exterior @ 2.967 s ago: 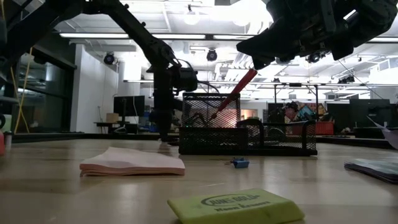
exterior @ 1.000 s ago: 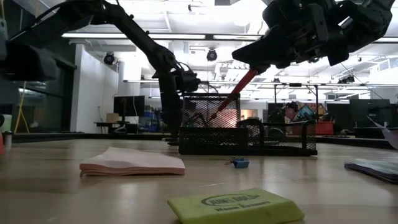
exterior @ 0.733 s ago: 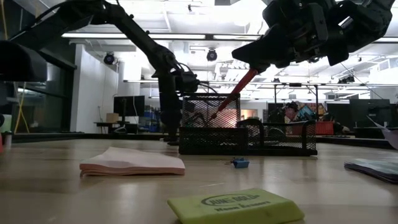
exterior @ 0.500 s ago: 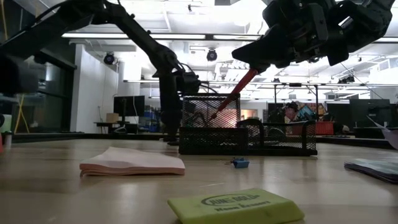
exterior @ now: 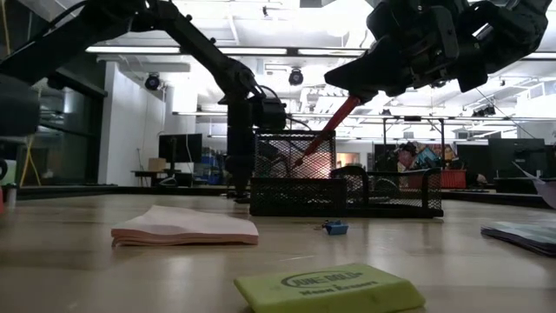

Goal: Pick and place office supplies into organizer
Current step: Put the black pen into the black desk organizer

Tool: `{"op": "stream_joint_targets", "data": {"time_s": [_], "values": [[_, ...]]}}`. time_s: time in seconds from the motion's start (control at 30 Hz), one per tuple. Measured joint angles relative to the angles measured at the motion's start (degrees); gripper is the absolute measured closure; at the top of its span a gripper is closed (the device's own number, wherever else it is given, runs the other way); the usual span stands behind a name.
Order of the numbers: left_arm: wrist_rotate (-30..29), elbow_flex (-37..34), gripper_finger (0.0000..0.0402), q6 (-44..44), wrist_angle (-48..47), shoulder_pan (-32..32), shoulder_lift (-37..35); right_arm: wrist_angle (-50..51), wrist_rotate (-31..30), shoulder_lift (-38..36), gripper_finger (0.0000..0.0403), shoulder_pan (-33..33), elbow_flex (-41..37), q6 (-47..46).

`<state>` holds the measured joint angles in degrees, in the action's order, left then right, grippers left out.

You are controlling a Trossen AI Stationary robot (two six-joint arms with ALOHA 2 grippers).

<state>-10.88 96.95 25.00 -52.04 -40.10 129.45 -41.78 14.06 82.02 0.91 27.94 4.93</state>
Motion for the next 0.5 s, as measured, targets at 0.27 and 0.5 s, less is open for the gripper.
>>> {"op": "stream_joint_targets", "data": {"time_s": [0.27, 0.5], "values": [[-3.32, -0.46, 0.0390, -1.28, -5.22, 0.85, -2.06, -0.02, -0.09, 0.00, 0.0402, 0.00, 0.00, -0.02], [-5.04, -0.46, 0.0396, -1.91, -7.38, 0.79, -5.33, -0.04, -0.33, 0.00, 0.0402, -0.02, 0.00, 0.00]]}}
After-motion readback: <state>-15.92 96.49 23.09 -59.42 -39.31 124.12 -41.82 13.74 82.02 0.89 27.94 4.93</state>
